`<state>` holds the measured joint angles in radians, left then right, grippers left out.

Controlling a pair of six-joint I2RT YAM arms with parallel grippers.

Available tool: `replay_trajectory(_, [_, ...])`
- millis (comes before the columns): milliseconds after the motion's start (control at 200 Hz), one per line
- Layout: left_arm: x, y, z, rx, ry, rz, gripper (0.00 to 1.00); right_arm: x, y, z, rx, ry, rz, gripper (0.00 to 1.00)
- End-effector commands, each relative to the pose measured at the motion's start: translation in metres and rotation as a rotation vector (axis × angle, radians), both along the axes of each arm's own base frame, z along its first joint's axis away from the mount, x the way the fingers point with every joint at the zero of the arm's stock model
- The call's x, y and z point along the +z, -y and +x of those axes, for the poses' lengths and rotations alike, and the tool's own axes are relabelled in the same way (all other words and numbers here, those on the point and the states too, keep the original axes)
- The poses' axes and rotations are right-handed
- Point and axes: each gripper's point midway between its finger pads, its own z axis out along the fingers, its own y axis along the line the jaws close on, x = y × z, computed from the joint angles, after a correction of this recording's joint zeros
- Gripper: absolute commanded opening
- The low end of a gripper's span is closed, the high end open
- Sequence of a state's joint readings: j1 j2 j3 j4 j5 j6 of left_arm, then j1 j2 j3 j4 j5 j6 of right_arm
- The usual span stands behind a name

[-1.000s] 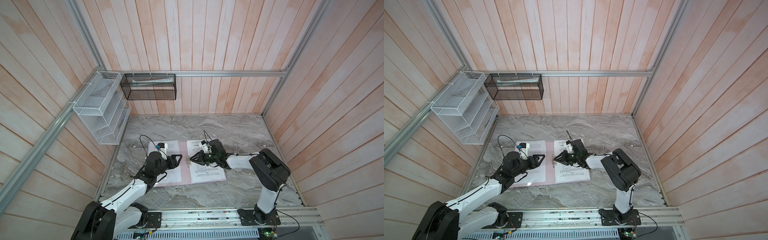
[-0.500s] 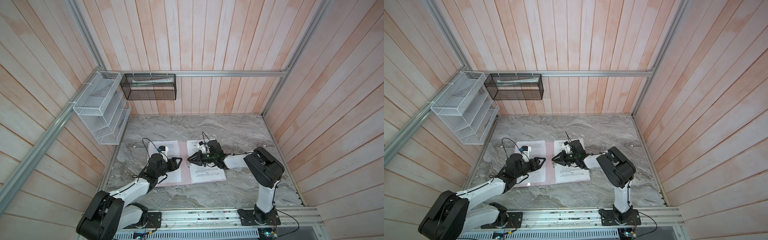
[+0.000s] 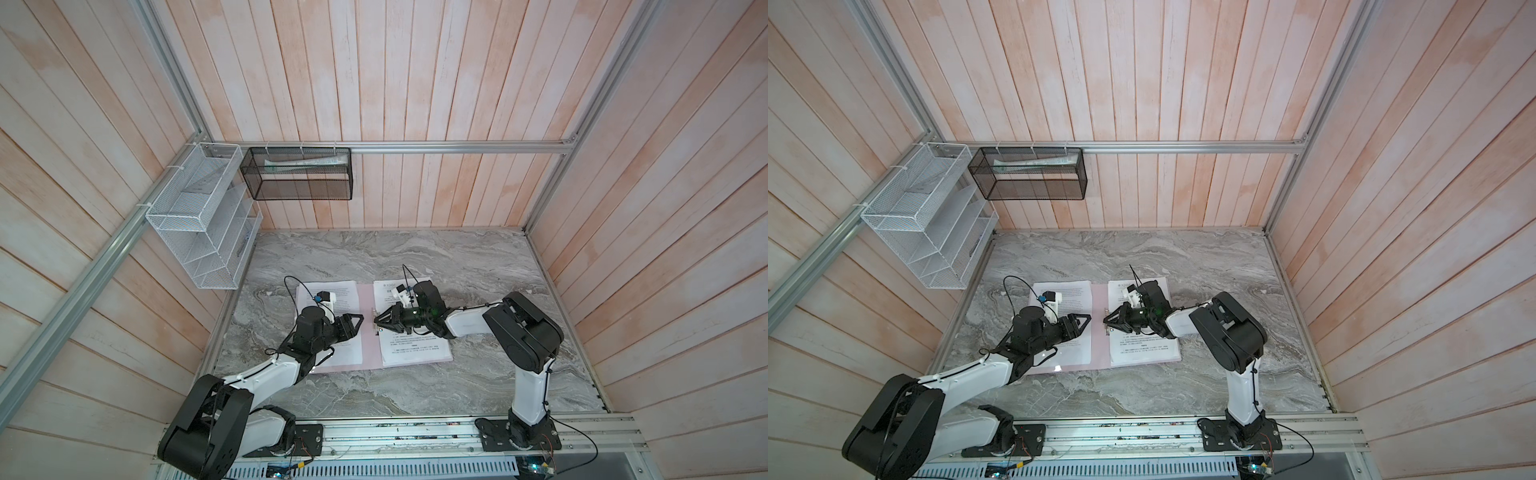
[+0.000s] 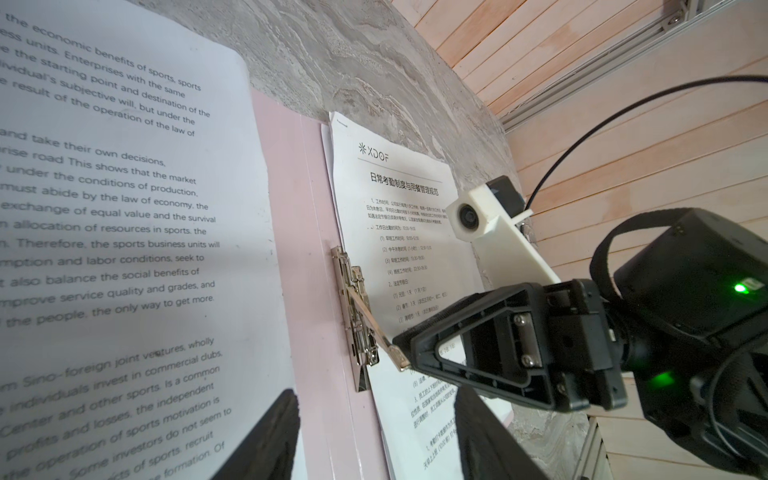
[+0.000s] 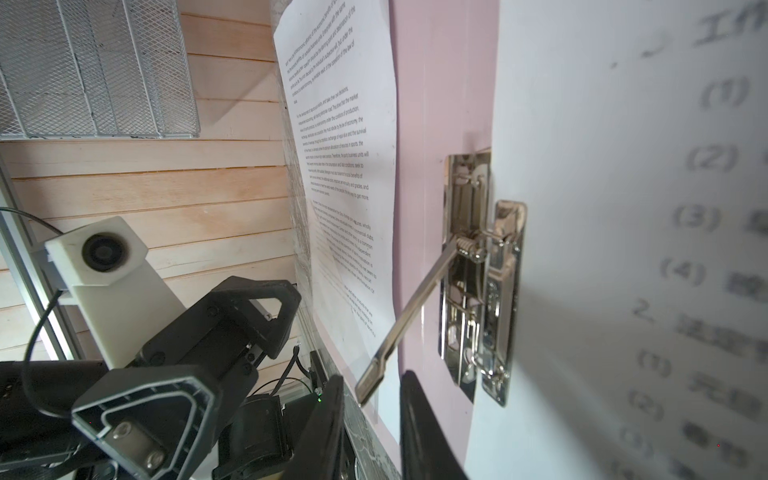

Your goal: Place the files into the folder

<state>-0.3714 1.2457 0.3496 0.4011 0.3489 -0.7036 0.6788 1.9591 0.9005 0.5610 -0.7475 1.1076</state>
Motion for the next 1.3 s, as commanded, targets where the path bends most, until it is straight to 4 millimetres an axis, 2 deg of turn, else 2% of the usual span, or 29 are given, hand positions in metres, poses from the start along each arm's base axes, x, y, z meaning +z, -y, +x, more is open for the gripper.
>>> replay_trajectory(0, [0.005, 0.001, 0.003, -0.011, 0.021, -0.006, 0.62, 0.002, -0.008, -0.002, 0.028, -0.001, 0.022, 0.20])
replay_trajectory(660, [-0.001, -0.001, 0.003, -0.007, 0.010, 0.001, 0.62, -0.002, -0.011, -0.004, 0.040, -0.008, 0.015, 0.15])
replay_trajectory(1050, [-0.015, 0.000, 0.003, -0.008, -0.015, 0.010, 0.61, -0.012, -0.008, -0.007, 0.046, -0.022, -0.006, 0.10])
replay_trajectory(1296, [-0.024, 0.004, 0.001, -0.025, -0.049, -0.010, 0.61, -0.027, -0.001, -0.013, 0.051, -0.052, -0.050, 0.05])
